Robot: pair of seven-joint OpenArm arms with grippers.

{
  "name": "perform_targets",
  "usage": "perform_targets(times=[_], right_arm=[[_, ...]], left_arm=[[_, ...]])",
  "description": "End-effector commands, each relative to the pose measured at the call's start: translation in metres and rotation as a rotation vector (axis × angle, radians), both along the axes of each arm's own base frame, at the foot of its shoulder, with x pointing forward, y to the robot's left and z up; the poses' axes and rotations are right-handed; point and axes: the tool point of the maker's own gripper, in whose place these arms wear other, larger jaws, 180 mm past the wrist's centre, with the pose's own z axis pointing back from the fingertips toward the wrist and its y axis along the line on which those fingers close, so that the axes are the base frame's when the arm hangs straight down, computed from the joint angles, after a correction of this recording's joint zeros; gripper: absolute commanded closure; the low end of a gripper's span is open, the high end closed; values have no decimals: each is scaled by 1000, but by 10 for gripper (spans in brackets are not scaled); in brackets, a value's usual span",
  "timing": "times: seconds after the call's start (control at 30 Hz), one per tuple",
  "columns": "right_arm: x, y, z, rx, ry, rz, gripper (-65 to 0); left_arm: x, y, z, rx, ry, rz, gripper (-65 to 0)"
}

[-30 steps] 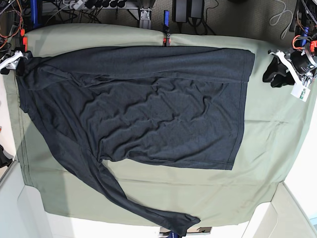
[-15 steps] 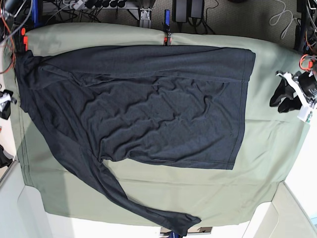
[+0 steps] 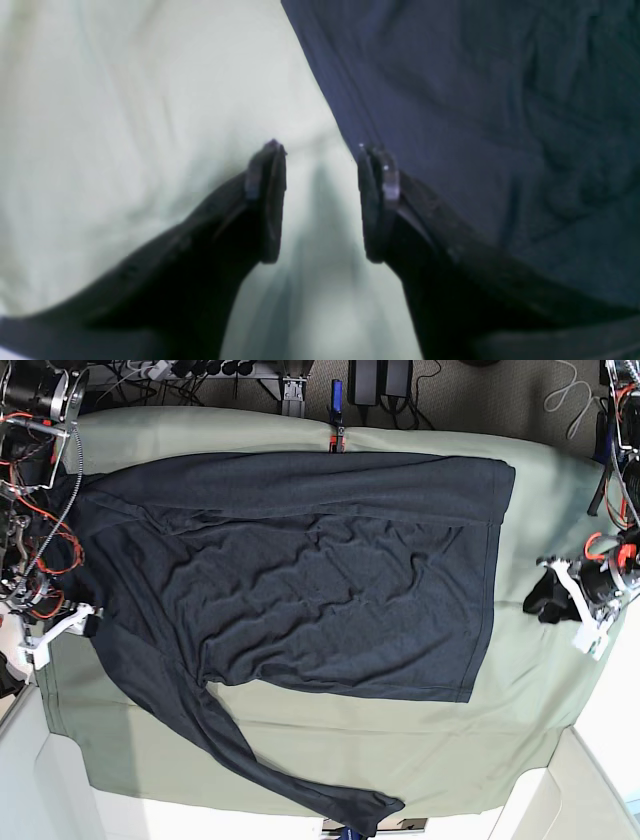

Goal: Fold the T-shirt properly
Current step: 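Release the shoulders and open both grippers, then grasp the shirt's side edge near the hem with the left gripper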

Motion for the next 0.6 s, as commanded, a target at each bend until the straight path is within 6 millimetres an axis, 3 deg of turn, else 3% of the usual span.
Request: perform_targets(times=[0.0, 0.23, 0.47, 0.57], right_arm=[[10, -5, 15, -19, -44, 6, -326], [-5, 2, -3, -23, 26, 32, -326], [-19, 2, -16, -23, 71, 33, -326], [-23, 2, -20, -23, 83, 34, -326]], left_arm=[[15, 6, 18, 5, -54, 1, -278], [64, 15, -1, 3, -26, 60, -301], [118, 9, 8, -143, -80, 166, -299], [130, 5, -6, -170, -45, 234, -299]])
